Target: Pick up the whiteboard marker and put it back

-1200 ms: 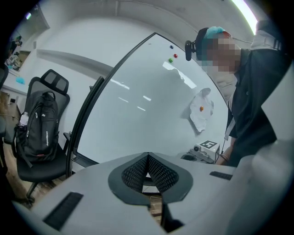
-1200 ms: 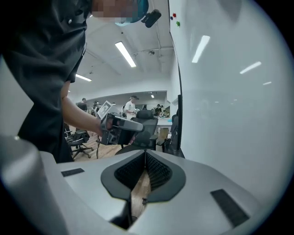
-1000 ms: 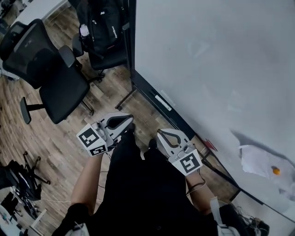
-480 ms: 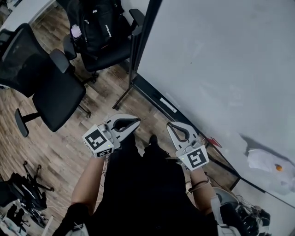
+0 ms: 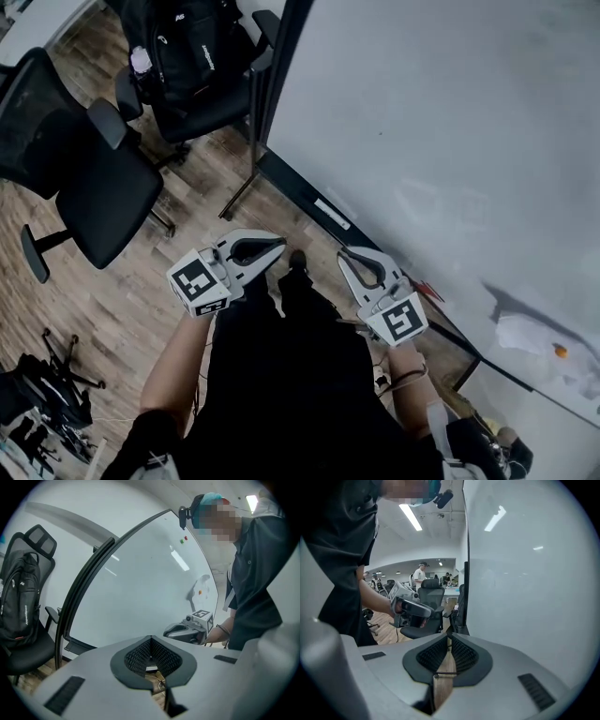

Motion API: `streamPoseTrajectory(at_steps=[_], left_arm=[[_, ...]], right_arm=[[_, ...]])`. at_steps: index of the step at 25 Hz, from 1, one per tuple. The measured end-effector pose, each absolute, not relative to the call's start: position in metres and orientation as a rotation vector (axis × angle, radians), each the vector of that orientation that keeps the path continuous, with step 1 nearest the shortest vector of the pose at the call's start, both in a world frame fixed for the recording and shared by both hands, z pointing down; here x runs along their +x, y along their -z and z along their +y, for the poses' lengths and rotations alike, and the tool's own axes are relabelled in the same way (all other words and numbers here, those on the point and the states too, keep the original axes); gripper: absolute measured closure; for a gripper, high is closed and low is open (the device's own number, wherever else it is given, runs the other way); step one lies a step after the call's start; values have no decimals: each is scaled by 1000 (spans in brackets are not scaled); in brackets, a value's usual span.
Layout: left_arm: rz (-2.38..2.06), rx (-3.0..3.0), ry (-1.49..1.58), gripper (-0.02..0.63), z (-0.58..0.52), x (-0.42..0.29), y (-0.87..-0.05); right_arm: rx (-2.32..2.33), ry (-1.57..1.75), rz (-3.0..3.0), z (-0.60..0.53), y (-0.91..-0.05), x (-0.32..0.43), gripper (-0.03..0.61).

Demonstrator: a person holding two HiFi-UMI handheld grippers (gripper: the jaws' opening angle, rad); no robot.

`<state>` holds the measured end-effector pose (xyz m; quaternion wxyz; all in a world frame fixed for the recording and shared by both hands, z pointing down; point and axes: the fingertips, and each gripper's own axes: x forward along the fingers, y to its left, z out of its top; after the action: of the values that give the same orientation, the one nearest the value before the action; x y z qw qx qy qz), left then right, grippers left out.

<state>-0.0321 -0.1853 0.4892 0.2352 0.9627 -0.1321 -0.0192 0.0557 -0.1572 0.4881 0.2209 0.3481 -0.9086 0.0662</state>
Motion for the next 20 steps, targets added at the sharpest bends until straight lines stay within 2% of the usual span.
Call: streamPoseTrajectory(at_steps=[10,20], left_arm=[[-312,2652,-9,601,-188,8,-496],[-356,2676,-33,601,-210,15,-503]], right_arm=[[947,-185,-2364,-171,-509,75,555],[1022,-233,-2223,-189,-544,79,555]])
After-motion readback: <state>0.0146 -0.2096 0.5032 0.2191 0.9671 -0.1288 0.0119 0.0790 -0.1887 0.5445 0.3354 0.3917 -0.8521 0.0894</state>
